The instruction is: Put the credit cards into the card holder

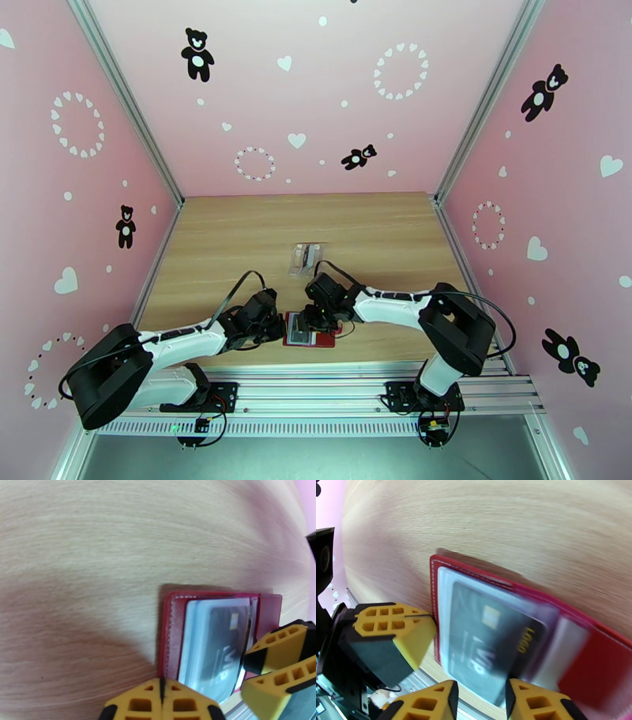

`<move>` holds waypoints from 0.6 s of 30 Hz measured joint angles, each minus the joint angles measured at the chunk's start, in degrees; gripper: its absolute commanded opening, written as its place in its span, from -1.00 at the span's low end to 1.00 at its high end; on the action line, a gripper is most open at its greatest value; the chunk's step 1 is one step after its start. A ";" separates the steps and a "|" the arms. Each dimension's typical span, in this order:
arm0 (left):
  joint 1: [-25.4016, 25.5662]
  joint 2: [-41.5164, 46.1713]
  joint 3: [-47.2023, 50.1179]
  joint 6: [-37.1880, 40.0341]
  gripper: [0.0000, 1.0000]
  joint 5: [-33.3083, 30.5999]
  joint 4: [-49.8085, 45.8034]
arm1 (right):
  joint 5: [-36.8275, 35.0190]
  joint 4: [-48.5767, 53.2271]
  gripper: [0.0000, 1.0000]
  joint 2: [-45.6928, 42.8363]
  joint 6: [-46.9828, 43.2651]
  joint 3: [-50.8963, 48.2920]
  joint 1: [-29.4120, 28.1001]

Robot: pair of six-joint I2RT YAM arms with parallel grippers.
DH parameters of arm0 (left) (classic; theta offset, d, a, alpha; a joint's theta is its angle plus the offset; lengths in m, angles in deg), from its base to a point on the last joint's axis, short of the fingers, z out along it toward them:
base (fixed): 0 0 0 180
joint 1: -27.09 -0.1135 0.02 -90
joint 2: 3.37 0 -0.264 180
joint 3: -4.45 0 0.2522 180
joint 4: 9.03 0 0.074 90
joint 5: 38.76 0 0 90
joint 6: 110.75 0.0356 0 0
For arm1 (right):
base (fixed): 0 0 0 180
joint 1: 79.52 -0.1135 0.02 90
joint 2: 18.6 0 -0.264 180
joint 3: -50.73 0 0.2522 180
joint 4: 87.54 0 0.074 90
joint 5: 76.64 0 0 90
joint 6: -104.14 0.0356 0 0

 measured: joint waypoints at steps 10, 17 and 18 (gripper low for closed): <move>0.00 0.00 0.00 0.00 -0.96 0.00 0.00 | -2.69 2.86 -0.25 0.46 -1.68 0.57 0.00; 0.00 -0.02 0.00 0.00 -0.96 0.00 0.02 | -1.64 2.12 -0.31 2.91 -1.66 0.90 0.00; 0.00 -0.02 0.00 0.00 -0.96 0.00 0.02 | -1.57 2.08 -0.32 2.99 -1.66 0.96 -0.02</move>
